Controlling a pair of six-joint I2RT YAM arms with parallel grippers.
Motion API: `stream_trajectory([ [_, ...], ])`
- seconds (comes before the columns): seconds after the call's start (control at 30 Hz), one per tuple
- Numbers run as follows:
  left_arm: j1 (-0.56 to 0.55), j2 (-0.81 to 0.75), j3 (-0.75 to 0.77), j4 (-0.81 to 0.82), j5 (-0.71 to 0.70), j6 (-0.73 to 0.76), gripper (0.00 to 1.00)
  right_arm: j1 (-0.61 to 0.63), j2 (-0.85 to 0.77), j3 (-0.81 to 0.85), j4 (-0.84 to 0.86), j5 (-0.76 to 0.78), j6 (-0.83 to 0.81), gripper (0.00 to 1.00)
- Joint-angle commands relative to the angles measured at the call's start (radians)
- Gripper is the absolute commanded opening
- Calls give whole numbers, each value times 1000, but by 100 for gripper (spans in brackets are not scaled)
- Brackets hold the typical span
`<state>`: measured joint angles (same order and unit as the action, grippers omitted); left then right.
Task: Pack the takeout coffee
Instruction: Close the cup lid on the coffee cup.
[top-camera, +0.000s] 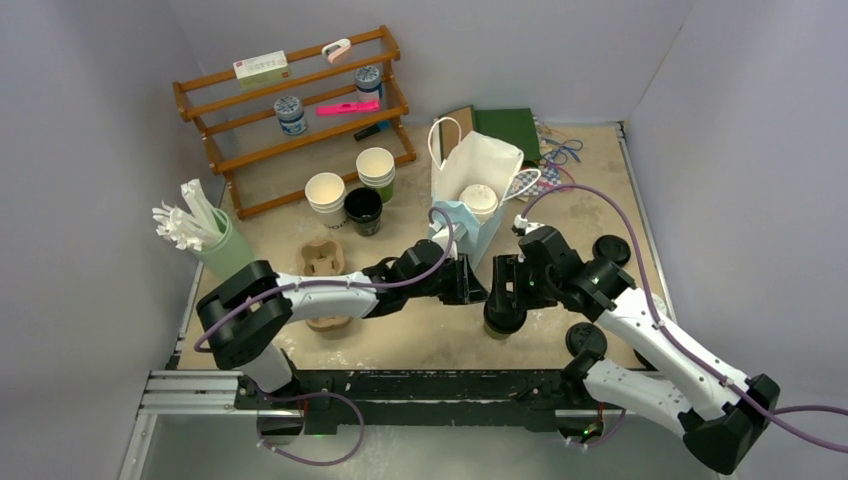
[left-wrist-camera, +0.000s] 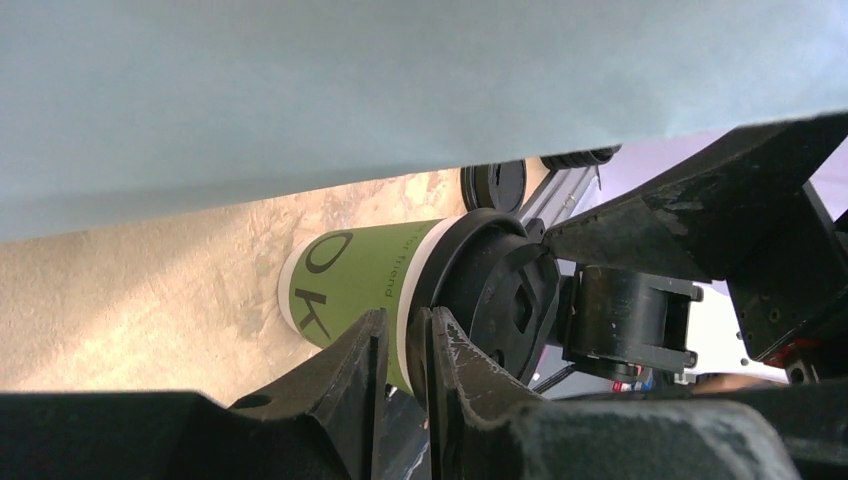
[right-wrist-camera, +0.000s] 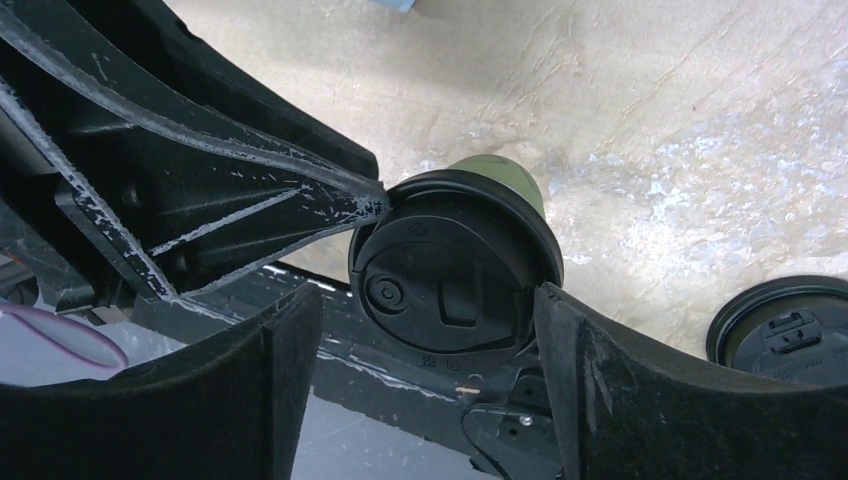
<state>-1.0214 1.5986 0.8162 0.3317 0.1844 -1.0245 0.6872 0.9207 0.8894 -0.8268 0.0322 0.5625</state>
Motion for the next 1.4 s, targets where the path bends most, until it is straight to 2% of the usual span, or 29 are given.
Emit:
stream_trajectory([
  [0.0,0,30,74,22,3,44,22,7,10,-3,-57,-18,48,82],
  [0.07,0,36,82,23,7,44,22,7,21,-1,-78,4,49,87],
  [0.17,0,36,82,24,5,43,22,6,45,11,-109,39,37,88],
  [0.4,0,36,83,26,3,39,22,7,61,24,-123,79,24,81],
  [0.5,0,21,84,9,-7,47,22,6,55,34,-108,64,30,81],
  [0.63,-1,-23,98,-68,-31,78,22,7,50,56,-110,55,46,87],
  [0.83,-2,-114,101,-202,-65,109,25,7,69,66,-96,-5,137,84],
  [0.97,-4,-179,92,-296,-92,130,28,7,72,105,-137,38,185,87],
  [1.13,-46,-222,134,-432,-131,250,41,6,42,142,-213,107,230,88],
  [1.2,-88,-222,164,-477,-162,317,47,5,33,147,-227,121,248,82],
  [1.3,-161,-251,153,-454,-155,450,56,-6,17,118,-205,119,247,77],
  [1.37,-219,-294,107,-383,-158,569,65,-68,31,108,-188,105,186,72],
])
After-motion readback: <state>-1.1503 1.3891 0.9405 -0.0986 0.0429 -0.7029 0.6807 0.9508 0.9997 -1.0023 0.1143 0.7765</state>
